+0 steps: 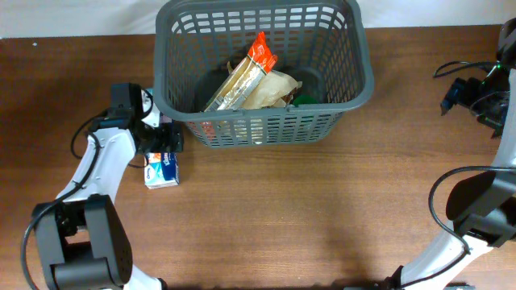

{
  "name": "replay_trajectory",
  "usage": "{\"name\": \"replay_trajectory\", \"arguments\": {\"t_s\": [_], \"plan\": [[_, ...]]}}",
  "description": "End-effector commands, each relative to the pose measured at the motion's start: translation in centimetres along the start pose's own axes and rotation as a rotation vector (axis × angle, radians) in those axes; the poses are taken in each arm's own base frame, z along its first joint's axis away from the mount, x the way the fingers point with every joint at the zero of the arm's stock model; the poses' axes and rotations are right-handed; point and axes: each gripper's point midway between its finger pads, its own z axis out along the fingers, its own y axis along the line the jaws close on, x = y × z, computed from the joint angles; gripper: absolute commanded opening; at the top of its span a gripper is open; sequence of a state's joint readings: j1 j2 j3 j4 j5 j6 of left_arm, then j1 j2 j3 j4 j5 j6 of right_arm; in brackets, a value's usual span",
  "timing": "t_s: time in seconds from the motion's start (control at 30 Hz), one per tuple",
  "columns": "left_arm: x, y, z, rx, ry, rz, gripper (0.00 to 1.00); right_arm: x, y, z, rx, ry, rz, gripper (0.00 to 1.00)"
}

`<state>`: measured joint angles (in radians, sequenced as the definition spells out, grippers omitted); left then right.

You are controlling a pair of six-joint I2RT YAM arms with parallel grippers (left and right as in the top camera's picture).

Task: Pack container
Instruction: 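Grasp the Kleenex tissue pack with the left gripper and lift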

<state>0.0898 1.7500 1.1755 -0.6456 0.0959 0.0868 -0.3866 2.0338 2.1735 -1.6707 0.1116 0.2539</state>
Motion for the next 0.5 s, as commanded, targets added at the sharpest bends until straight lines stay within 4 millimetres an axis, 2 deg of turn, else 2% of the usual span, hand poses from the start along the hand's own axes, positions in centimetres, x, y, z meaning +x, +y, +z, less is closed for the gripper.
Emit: {"name": "replay_trajectory", "arguments": {"t_s": [0.0, 0.1, 0.47], "plan": [[0.2, 0.5, 1.6, -0.015, 0.038, 0.01, 0.99, 0.0, -0.3, 0.2, 0.003, 0.004, 0.004, 0.99], [1.0, 0.7, 2.7, -0.024, 0.075, 0.006, 0.99, 0.0, -0.3, 0.2, 0.003, 0.004, 0.004, 0.99], [2.4, 1.3, 4.8, -0.046, 0.142, 0.002, 0.99, 0.0, -0.3, 0.2, 0.003, 0.004, 0.004, 0.99]]}}
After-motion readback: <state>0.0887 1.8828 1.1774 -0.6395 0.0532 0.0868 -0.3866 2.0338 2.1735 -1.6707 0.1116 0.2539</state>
